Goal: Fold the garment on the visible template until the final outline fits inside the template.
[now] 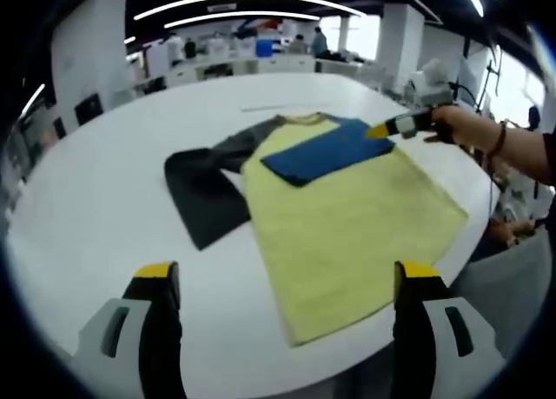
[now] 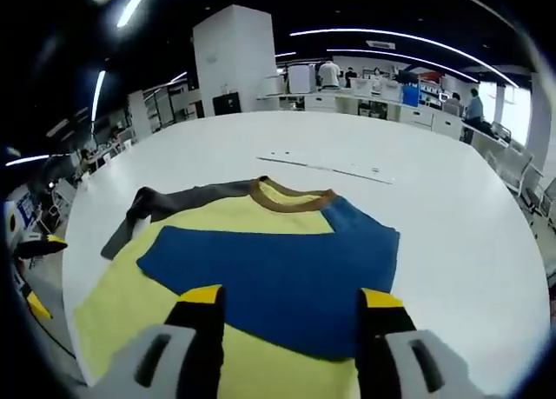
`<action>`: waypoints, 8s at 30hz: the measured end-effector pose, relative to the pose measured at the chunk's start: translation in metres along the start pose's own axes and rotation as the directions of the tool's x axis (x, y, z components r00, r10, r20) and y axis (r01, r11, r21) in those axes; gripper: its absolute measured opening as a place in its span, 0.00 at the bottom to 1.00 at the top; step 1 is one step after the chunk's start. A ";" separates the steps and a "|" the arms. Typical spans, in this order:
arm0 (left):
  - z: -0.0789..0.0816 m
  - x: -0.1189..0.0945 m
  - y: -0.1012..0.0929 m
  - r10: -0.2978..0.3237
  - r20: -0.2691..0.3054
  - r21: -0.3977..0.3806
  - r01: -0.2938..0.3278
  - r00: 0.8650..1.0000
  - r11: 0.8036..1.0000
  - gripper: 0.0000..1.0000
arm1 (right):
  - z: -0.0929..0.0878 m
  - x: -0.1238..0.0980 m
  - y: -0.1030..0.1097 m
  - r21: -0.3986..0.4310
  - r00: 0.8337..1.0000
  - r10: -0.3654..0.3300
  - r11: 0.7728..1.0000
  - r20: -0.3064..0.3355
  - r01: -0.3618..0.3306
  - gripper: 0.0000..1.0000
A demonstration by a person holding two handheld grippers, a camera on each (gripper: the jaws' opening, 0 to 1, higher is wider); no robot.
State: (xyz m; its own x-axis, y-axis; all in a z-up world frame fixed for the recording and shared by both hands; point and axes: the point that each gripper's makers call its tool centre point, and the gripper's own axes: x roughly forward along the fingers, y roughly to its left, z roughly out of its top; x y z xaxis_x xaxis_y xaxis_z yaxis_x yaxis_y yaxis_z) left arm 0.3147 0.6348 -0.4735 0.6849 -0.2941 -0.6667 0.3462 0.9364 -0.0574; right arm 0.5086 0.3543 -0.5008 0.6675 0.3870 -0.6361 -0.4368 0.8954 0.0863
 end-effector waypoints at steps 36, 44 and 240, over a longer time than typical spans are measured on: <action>0.013 -0.005 -0.010 -0.039 0.028 0.019 0.038 0.999 0.999 0.99 | -0.050 -0.010 -0.044 0.144 0.989 -0.103 0.982 -0.107 0.118 0.19; 0.015 -0.005 -0.015 -0.058 0.037 0.023 0.057 0.998 0.998 0.99 | -0.050 -0.008 -0.041 0.125 0.985 -0.130 0.982 -0.114 0.144 0.10; -0.002 0.085 0.067 0.354 -0.164 -0.490 -0.388 0.921 0.781 0.00 | -0.062 -0.151 -0.027 -0.047 0.996 0.006 0.999 0.086 -0.002 0.90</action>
State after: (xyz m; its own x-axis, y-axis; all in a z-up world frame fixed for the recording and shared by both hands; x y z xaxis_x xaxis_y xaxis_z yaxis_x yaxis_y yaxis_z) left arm 0.3945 0.6726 -0.5357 0.6482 0.0922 -0.7559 -0.3091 0.9390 -0.1505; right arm 0.3826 0.2585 -0.4547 0.7142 0.4096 -0.5676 -0.4661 0.8833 0.0510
